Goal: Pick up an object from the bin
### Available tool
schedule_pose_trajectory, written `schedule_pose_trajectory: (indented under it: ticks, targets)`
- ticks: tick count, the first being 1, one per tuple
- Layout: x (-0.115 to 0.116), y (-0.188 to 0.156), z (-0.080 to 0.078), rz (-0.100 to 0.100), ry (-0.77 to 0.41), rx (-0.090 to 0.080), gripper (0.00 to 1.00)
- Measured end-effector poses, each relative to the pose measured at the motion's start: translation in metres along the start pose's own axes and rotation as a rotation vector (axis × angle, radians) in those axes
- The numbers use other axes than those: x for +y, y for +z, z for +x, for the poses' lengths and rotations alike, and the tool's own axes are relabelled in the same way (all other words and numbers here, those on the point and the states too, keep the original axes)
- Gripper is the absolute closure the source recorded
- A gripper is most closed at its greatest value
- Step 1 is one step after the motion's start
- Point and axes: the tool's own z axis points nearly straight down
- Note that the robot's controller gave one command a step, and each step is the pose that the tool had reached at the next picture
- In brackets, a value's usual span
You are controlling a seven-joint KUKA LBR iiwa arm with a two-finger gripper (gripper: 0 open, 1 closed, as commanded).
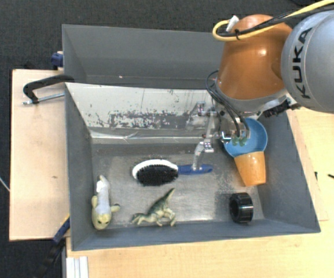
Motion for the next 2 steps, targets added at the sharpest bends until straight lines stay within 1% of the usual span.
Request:
schedule_pose_trajectory:
  ticks: [1, 2]
  targets:
    - [0.0254, 0.1428, -0.0086, -0.002, 0.138, -0.010, 0.00]
    - [0.0240, 0.1374, -0.0118, -0.002, 0.140, -0.022, 1.00]
